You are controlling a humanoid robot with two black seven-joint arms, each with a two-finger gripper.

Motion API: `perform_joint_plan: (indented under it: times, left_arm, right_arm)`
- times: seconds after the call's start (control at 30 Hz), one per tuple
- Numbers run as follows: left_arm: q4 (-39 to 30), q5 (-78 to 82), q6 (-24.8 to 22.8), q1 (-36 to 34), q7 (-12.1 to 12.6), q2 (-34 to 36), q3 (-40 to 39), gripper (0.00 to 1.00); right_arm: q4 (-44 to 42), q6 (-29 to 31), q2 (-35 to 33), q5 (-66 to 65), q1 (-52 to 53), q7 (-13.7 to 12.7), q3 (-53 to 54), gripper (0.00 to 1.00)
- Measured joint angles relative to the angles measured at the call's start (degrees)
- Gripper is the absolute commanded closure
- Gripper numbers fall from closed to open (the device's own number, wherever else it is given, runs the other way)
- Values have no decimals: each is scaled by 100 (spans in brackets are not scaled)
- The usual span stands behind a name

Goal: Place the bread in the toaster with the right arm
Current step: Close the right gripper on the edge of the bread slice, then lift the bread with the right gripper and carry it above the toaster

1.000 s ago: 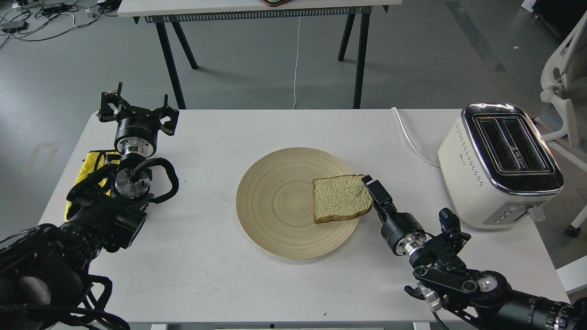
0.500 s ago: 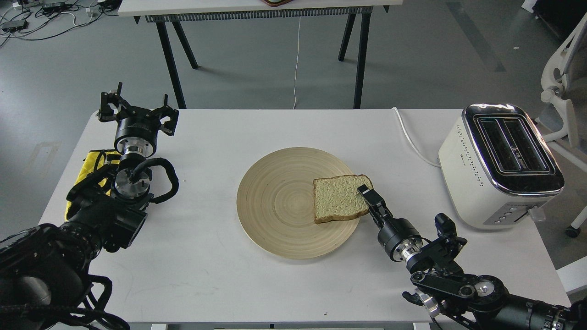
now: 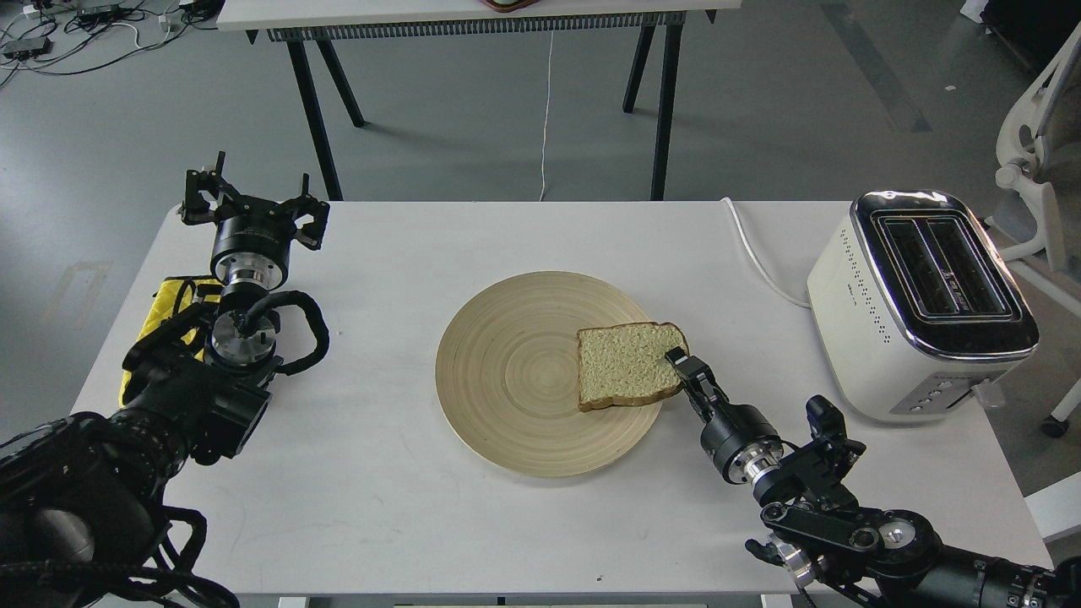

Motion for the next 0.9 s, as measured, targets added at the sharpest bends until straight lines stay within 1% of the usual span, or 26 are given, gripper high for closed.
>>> perform_joint_plan:
  times: [0.1, 0.3, 0.4, 0.6, 0.7, 0.77, 0.83, 0.9]
  left_arm:
    - [0, 0, 0, 0, 0, 0, 0, 0]
    - [0, 0, 0, 0, 0, 0, 0, 0]
    - [0, 0, 0, 0, 0, 0, 0, 0]
    - [0, 0, 0, 0, 0, 1, 1, 0]
    - [0, 0, 0, 0, 0, 1, 2, 0]
    - [0, 0, 0, 0, 0, 1, 2, 0]
    - [0, 0, 0, 0, 0, 1, 2, 0]
    - [0, 0, 0, 0, 0, 1, 2, 0]
  right_arm:
    - [12, 0, -5, 0, 0, 0, 29, 93]
    - [137, 0, -69, 8, -5, 0, 224, 95]
    - [404, 0, -204, 8, -14, 0, 450, 95]
    - [1228, 0, -686, 9, 106, -1, 920, 95]
    - [1620, 0, -1085, 9, 310, -1, 1061, 95]
    - [1917, 0, -1481, 10, 435, -1, 1181, 95]
    - [2193, 1, -1917, 13, 549, -19, 1287, 95]
    - [2478, 0, -2502, 17, 702, -65, 1368, 95]
